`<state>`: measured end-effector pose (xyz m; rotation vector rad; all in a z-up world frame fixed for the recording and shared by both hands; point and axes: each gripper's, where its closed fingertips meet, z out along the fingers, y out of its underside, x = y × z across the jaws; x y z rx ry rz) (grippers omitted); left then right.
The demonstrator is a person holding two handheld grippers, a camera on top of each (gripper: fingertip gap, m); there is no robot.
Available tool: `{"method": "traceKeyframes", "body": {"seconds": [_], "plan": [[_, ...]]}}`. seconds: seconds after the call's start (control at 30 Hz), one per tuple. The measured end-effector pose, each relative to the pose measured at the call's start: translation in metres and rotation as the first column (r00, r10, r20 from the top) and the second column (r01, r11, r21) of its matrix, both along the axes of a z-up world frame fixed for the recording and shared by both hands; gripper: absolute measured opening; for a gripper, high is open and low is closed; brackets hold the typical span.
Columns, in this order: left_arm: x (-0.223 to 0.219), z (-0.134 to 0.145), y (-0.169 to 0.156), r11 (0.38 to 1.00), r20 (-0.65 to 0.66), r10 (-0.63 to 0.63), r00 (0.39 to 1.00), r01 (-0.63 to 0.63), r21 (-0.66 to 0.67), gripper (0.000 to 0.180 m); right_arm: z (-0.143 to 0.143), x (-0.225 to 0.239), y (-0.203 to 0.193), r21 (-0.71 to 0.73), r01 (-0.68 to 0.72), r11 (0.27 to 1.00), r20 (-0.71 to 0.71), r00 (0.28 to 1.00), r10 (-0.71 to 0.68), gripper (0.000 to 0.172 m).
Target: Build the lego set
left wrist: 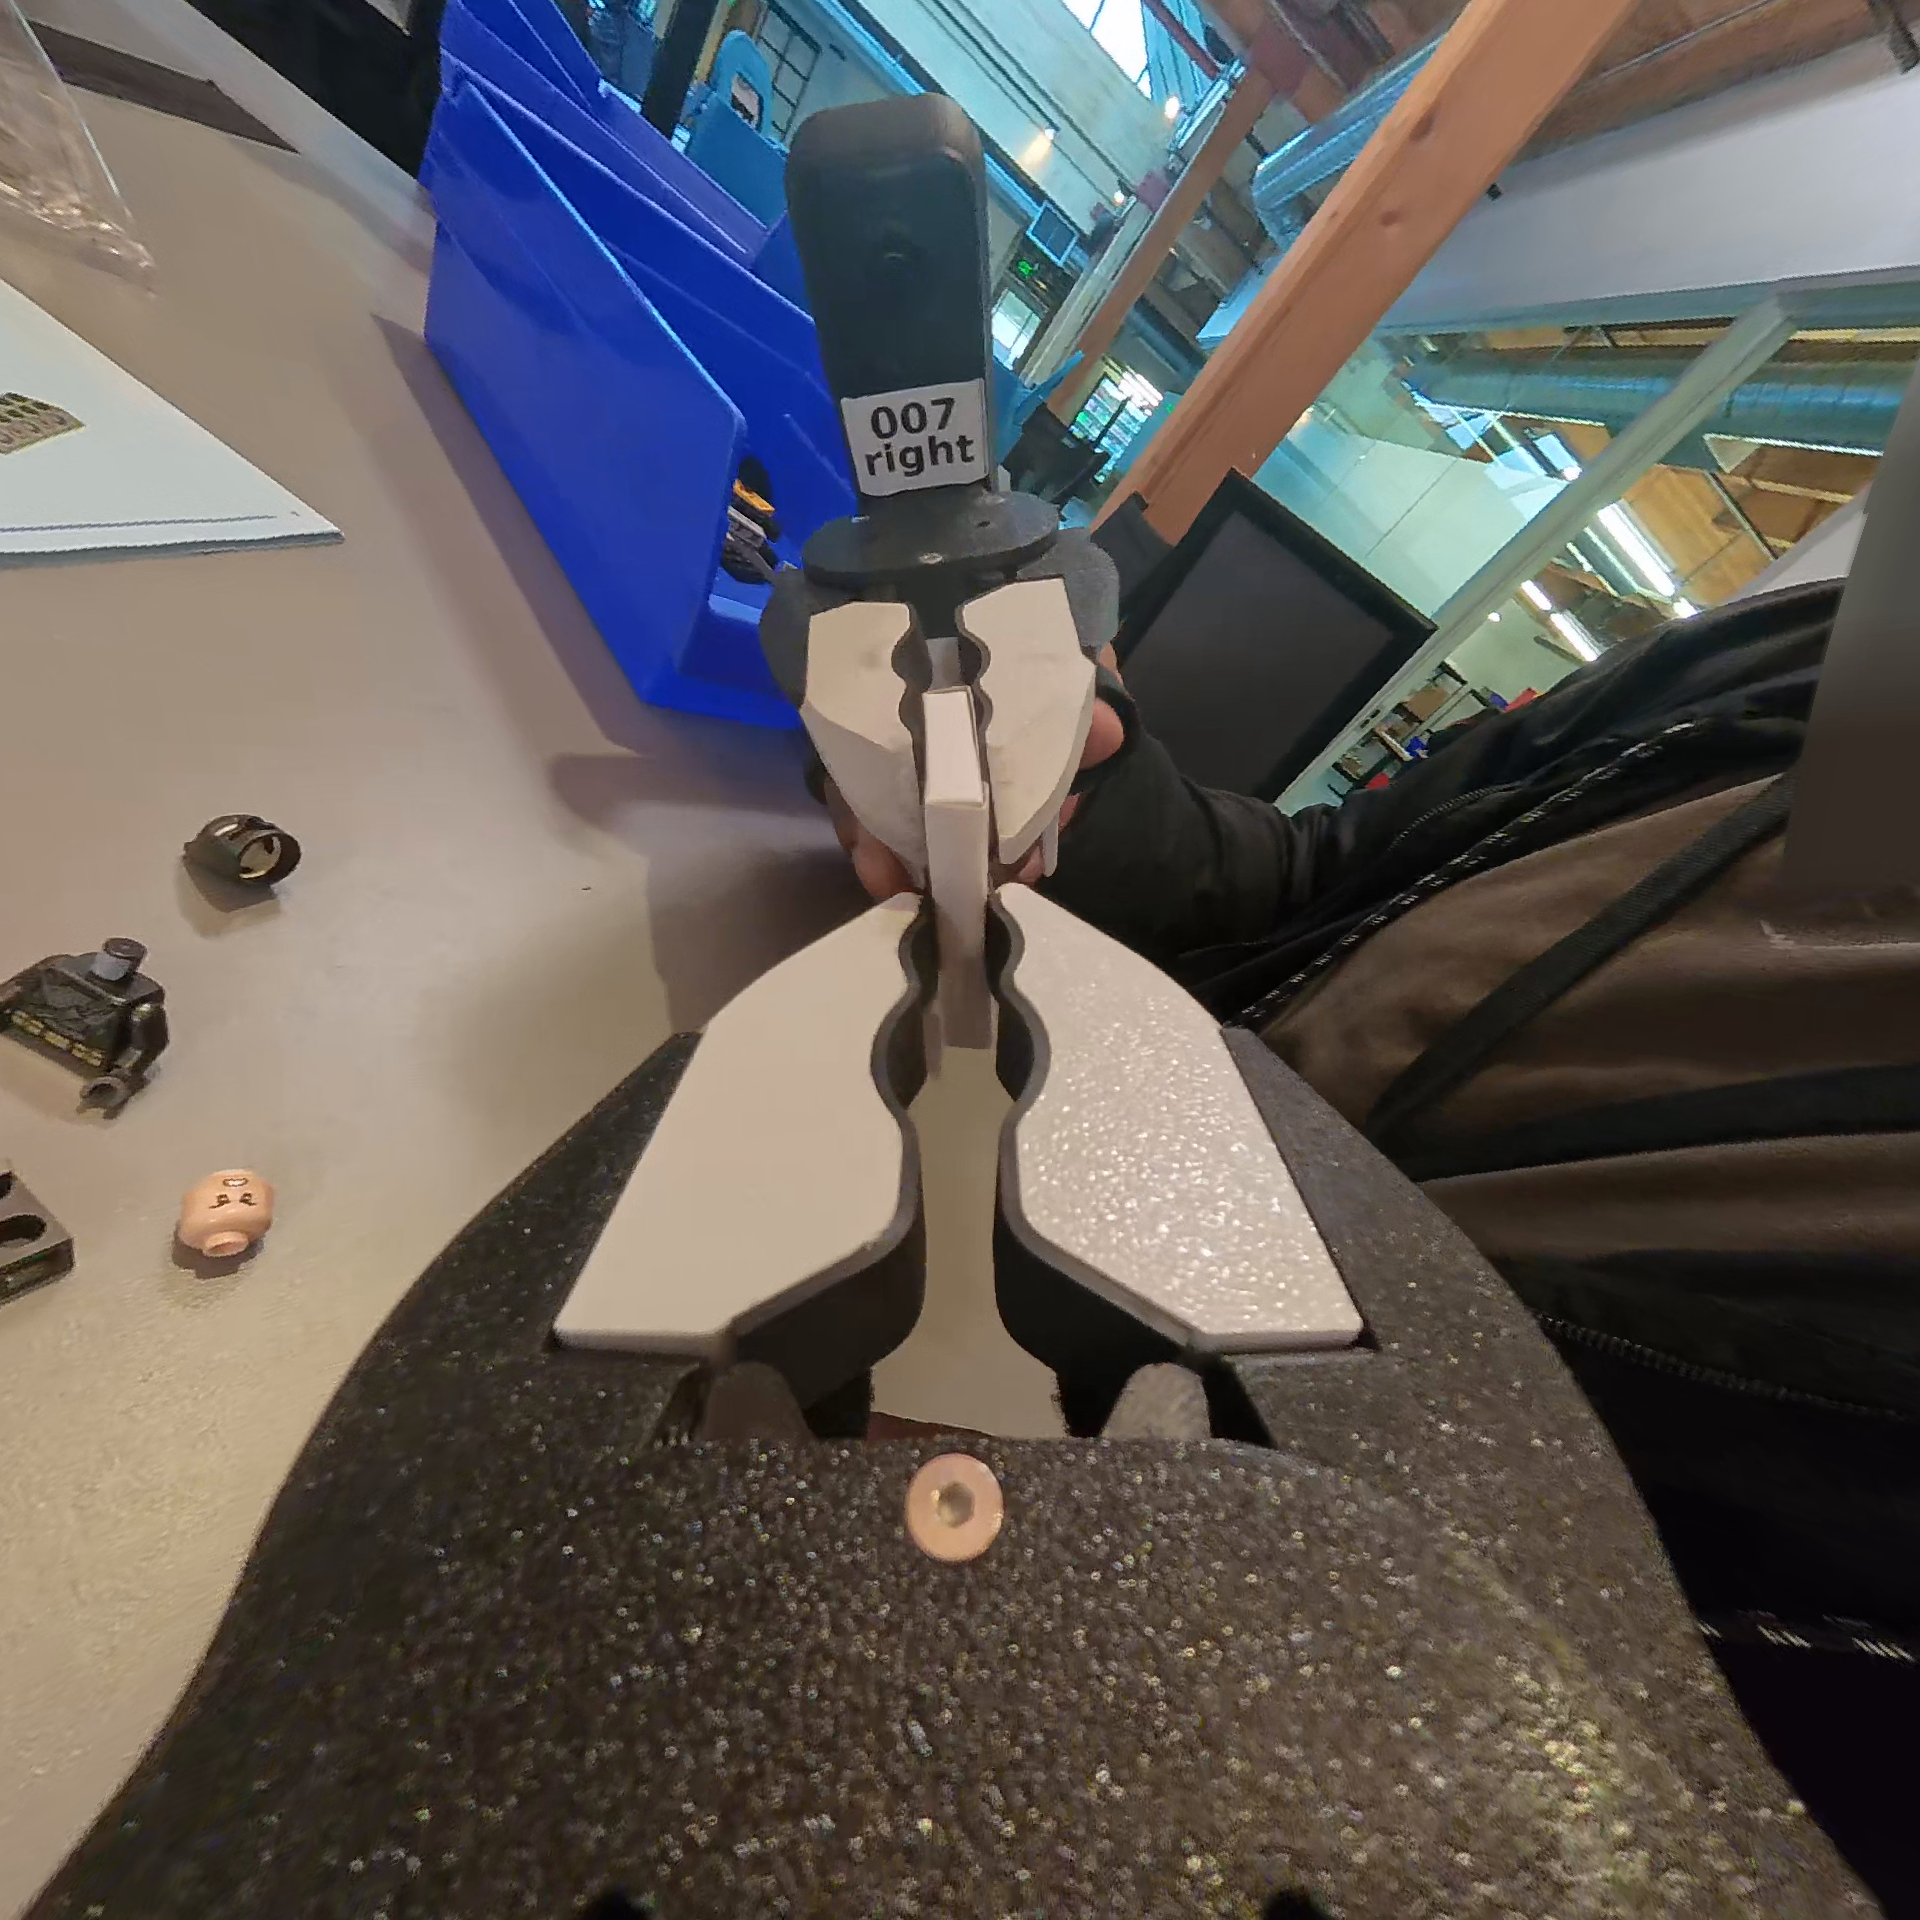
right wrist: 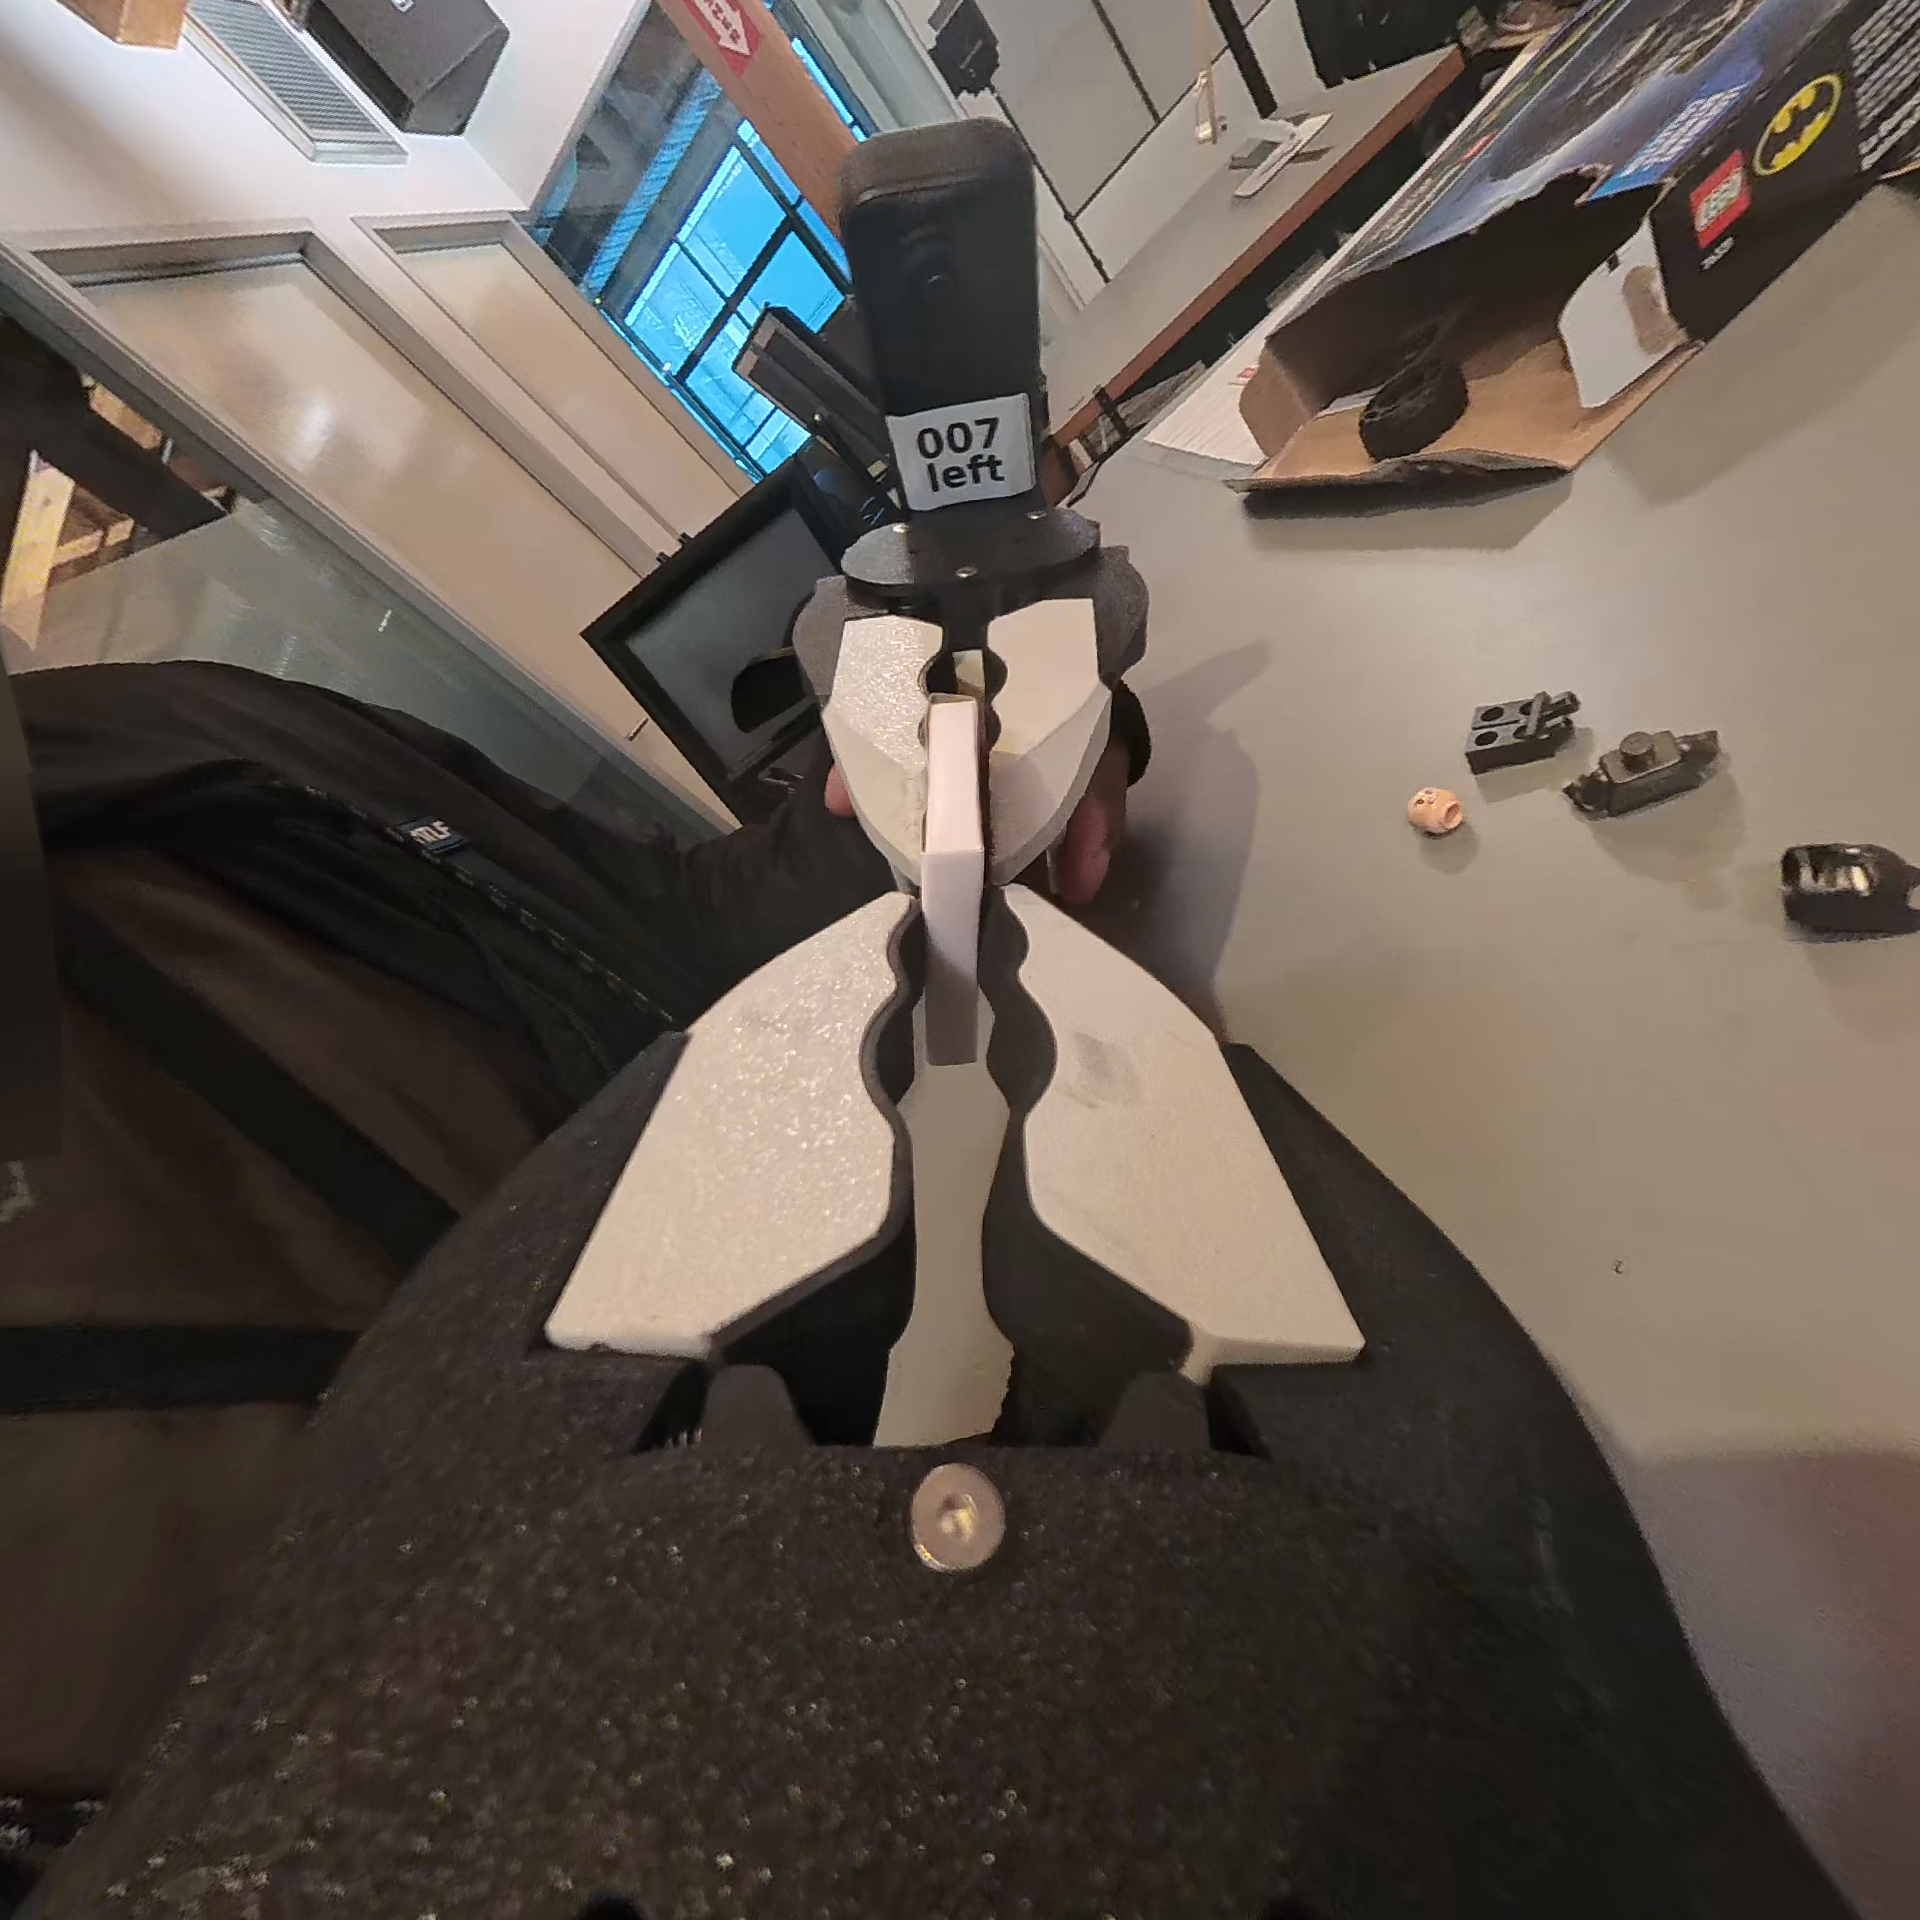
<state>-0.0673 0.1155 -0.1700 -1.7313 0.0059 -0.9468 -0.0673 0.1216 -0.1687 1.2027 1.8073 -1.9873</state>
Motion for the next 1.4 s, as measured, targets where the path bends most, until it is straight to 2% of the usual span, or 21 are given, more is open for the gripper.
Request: {"method": "traceKeyframes", "body": {"seconds": [0.4, 0.57, 0.7, 0.8, 0.9, 1.0, 1.17, 1.4], "plan": [[0.006, 0.011, -0.008, 0.996, 0.116, -0.079, 0.99, 0.075, 0.04, 0.008, 0.012, 0.009, -0.004, -0.126, -0.078, 0.989, 0.004, 0.997, 0.079, 0.01], [0.003, 0.014, -0.009, 0.997, 0.162, -0.068, 0.984, 0.06, 0.053, 0.008, 0.016, 0.007, 0.0, -0.164, -0.058, 0.985, -0.01, 0.998, 0.057, 0.01], [-0.006, 0.013, -0.005, 0.999, 0.198, -0.011, 0.98, 0.004, 0.036, 0.008, 0.014, -0.003, 0.009, -0.095, 0.046, 0.994, -0.045, 0.998, -0.05, 0.01], [-0.016, 0.011, -0.001, 0.998, 0.207, 0.056, 0.977, -0.061, 0.017, 0.008, 0.01, -0.011, 0.017, 0.048, 0.172, 0.984, -0.137, 0.977, -0.164, 0.012], [-0.03, 0.005, 0.005, 0.986, 0.207, 0.166, 0.964, -0.164, -0.026, 0.008, 0.002, -0.022, 0.03, 0.211, 0.329, 0.921, -0.231, 0.932, -0.28, 0.019], [-0.04, -0.006, 0.013, 0.965, 0.184, 0.257, 0.949, -0.241, -0.104, 0.008, -0.002, -0.029, 0.036, 0.346, 0.442, 0.828, -0.343, 0.881, -0.327, 0.025], [-0.044, -0.016, 0.019, 0.944, 0.153, 0.312, 0.938, -0.287, -0.165, 0.008, -0.012, -0.034, 0.035, 0.564, 0.571, 0.596, -0.545, 0.8, -0.251, 0.029], [-0.046, -0.019, 0.02, 0.936, 0.177, 0.329, 0.928, -0.295, -0.193, 0.008, -0.02, -0.042, 0.031, 0.634, 0.647, 0.422, -0.646, 0.744, -0.17, 0.033]]}}
